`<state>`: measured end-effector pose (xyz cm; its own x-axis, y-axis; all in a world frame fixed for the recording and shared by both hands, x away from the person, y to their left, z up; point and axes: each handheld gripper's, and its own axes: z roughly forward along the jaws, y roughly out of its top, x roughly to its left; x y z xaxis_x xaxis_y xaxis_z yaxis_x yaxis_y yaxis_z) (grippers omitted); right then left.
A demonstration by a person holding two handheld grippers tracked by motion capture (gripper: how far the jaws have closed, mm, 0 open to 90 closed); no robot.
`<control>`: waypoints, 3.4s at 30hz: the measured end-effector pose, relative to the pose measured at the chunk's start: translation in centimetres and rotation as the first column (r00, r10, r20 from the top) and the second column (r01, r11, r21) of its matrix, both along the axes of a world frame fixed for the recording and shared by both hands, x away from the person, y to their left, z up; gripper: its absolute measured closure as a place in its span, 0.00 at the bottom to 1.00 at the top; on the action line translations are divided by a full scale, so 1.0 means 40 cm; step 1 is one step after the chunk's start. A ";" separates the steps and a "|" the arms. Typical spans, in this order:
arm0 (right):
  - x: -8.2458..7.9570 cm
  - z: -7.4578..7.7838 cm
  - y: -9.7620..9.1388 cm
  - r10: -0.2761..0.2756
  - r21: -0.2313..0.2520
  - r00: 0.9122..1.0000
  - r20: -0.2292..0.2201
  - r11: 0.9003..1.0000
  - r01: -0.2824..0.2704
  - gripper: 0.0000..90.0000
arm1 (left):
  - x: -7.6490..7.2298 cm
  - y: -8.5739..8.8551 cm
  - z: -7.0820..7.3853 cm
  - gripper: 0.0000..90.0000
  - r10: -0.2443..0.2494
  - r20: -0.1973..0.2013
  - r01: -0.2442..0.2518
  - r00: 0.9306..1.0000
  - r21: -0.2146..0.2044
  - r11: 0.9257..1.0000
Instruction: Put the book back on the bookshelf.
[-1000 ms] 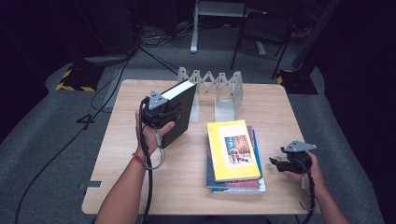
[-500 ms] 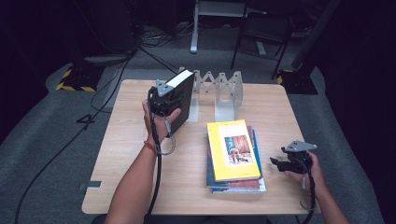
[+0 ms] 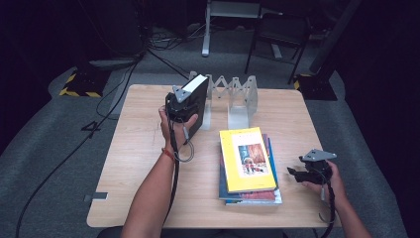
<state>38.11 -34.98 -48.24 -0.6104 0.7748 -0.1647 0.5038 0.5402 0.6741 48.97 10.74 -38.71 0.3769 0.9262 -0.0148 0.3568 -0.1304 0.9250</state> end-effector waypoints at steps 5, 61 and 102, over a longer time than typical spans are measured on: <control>-0.001 0.001 0.002 0.002 -0.010 1.000 0.003 1.000 -0.001 0.36 | -0.018 0.017 -0.010 0.57 -0.008 0.002 0.008 1.000 -0.014 1.000; 0.001 -0.004 0.009 0.006 -0.029 1.000 -0.022 1.000 -0.006 0.38 | -0.046 0.014 0.023 0.58 -0.002 0.068 0.002 0.998 -0.003 1.000; 0.004 -0.010 0.011 0.020 -0.035 0.999 -0.043 0.999 -0.021 0.38 | -0.017 0.008 0.024 0.45 -0.017 0.067 0.018 0.998 -0.015 1.000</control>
